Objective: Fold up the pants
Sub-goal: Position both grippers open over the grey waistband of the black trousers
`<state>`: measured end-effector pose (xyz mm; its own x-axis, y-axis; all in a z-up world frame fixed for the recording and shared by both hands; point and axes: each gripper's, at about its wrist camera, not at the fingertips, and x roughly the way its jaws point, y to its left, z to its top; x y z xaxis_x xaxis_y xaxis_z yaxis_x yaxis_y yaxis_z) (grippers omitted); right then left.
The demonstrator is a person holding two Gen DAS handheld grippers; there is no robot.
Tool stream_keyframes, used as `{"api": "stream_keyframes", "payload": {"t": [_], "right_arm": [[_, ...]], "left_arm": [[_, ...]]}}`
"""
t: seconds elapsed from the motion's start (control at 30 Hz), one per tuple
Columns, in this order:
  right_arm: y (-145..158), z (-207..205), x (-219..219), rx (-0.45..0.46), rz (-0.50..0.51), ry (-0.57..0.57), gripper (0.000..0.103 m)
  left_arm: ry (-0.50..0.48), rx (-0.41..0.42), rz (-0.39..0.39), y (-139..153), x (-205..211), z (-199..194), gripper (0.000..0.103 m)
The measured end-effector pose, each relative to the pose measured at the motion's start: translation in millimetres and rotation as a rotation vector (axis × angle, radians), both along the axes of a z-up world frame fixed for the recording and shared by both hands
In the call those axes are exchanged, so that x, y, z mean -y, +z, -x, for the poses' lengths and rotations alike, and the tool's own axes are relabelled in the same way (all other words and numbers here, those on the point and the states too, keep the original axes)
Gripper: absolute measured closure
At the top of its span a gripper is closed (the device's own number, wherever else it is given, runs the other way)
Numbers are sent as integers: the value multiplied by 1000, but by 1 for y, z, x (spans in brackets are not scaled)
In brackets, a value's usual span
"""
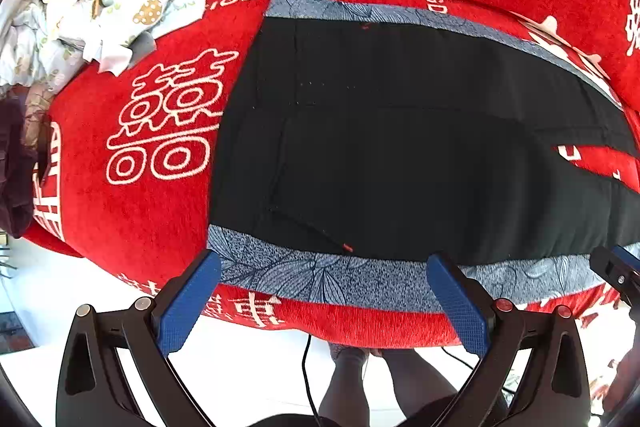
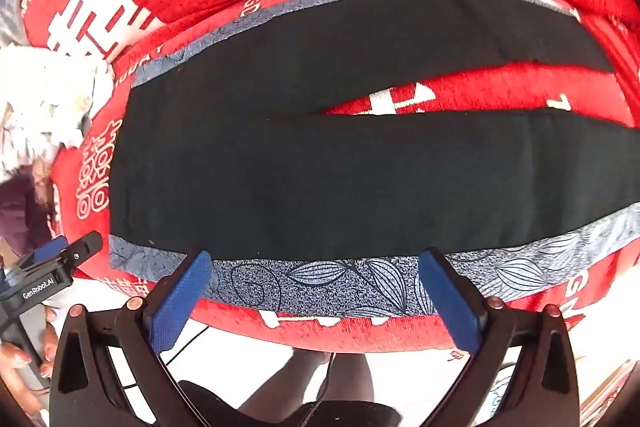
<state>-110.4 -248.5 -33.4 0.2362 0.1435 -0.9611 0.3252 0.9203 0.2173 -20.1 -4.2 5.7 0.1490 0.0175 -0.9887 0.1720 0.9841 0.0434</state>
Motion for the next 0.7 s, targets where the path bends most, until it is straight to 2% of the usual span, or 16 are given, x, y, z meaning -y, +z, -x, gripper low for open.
{"api": "stream_keyframes", "payload": {"t": [0.2,0.7], "right_arm": [[-3,3,-13,-22,-16,-32,0],[6,-4,-30,-39,40,-38,0]], "left_arm": [[-8,14,-42,-1,-7,2,0],[-15,-12,-51,-10,-25,4,0]]}}
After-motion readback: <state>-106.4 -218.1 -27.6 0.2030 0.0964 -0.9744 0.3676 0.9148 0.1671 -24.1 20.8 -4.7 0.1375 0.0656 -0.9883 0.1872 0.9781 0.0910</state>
